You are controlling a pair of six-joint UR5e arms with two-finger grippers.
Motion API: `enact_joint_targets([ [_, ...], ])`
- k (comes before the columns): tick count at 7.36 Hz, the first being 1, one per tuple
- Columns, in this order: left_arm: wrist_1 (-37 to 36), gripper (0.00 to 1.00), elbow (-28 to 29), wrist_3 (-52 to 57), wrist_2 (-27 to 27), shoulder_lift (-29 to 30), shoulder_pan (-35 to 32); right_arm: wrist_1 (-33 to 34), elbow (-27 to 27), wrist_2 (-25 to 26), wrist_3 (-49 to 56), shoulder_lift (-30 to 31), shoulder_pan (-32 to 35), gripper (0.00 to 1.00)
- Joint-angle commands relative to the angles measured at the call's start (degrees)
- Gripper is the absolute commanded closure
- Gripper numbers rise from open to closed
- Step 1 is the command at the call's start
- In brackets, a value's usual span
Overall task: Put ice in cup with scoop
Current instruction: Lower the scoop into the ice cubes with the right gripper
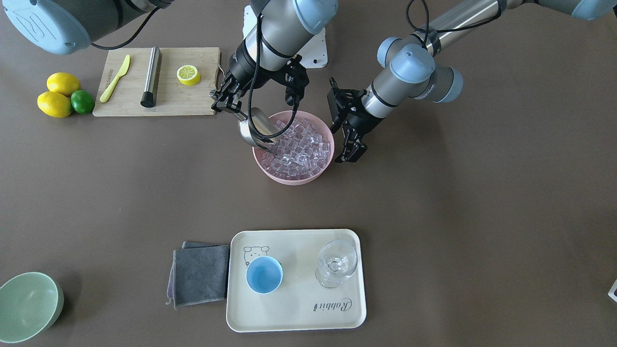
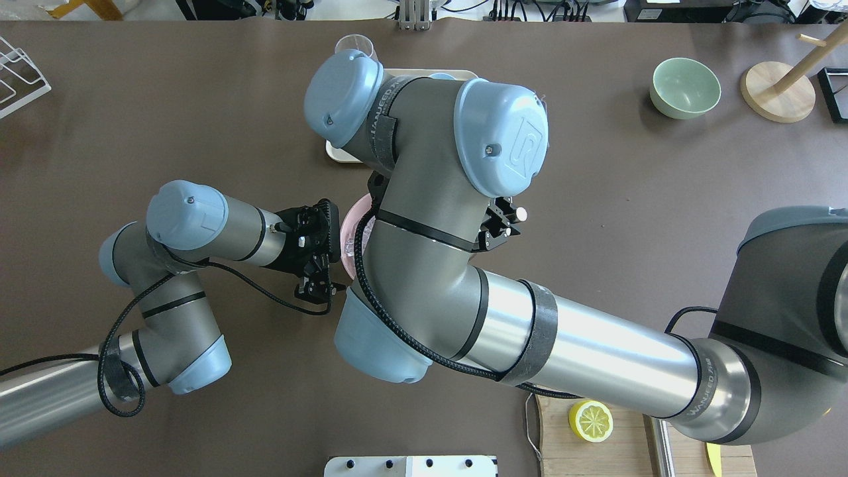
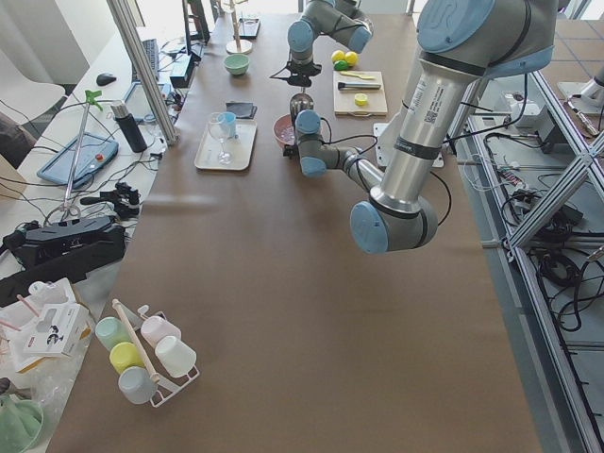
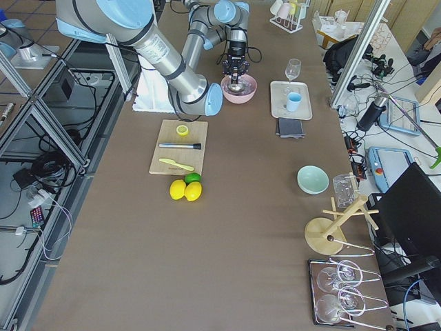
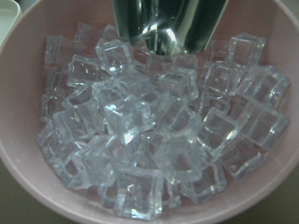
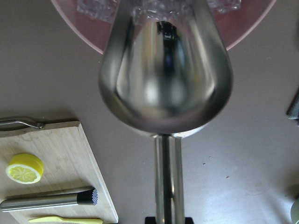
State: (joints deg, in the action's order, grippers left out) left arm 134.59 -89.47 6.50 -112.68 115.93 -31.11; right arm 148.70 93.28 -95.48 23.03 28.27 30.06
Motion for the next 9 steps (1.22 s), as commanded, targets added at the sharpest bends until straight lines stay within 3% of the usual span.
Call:
enact_joint_targets([
  [1, 0.0, 0.01, 0.0, 0.0, 0.0, 0.0, 0.0, -3.3, -2.8, 0.9, 0.1, -0.2, -0.2, 1.0],
  [5, 0.0, 0.01, 0.0, 0.0, 0.0, 0.0, 0.0, -10.1, -1.7, 0.9, 0.2, 2.6, -0.2, 1.0],
  [9, 0.0, 0.01, 0.0, 0.0, 0.0, 0.0, -0.1, -20.0, 7.0, 0.8, 0.3, 11.6, -0.2, 1.0],
])
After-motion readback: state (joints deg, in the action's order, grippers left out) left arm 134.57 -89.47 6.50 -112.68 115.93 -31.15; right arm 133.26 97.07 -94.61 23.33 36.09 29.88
